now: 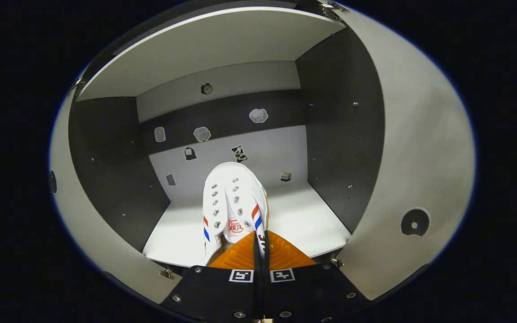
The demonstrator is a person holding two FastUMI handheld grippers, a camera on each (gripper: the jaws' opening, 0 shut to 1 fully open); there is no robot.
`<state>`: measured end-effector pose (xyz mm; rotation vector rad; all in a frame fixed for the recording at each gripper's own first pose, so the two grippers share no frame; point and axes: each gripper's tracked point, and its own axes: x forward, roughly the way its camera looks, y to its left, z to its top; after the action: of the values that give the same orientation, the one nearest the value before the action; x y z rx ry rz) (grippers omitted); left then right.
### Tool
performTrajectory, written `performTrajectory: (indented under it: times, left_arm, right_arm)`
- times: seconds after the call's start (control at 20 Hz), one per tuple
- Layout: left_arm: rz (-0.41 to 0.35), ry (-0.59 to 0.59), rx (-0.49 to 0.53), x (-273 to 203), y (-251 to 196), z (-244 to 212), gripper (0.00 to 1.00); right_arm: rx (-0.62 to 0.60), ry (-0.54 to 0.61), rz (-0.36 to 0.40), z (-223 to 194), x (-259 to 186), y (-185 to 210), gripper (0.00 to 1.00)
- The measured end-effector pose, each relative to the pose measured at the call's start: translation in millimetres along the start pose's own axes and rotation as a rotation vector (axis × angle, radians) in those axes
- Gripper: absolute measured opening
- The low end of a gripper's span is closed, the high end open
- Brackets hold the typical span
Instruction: Grab one shoe with the right hand and put it into the shoe cabinet, grab the other shoe with the left hand and put it into the shoe cabinet; then close the right door with the right hand and the left door with the left hand.
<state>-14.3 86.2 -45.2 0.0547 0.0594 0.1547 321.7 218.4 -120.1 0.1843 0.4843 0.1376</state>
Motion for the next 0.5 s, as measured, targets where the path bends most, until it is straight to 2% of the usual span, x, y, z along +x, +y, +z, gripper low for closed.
performTrajectory:
  times: [0.3, 0.5]
  left_arm:
    - [0.086, 0.052, 0.037, 11.6, 10.2, -15.2, 0.98]
    - [0.132, 0.099, 0.059, 4.7, 17.7, -28.6, 0.98]
  right_arm:
    - [0.005, 0.071, -0.065, -9.8, 94.3, -11.6, 0.0]
    - [-0.038, 0.111, -0.099, -25.8, 124.7, -19.2, 0.0]
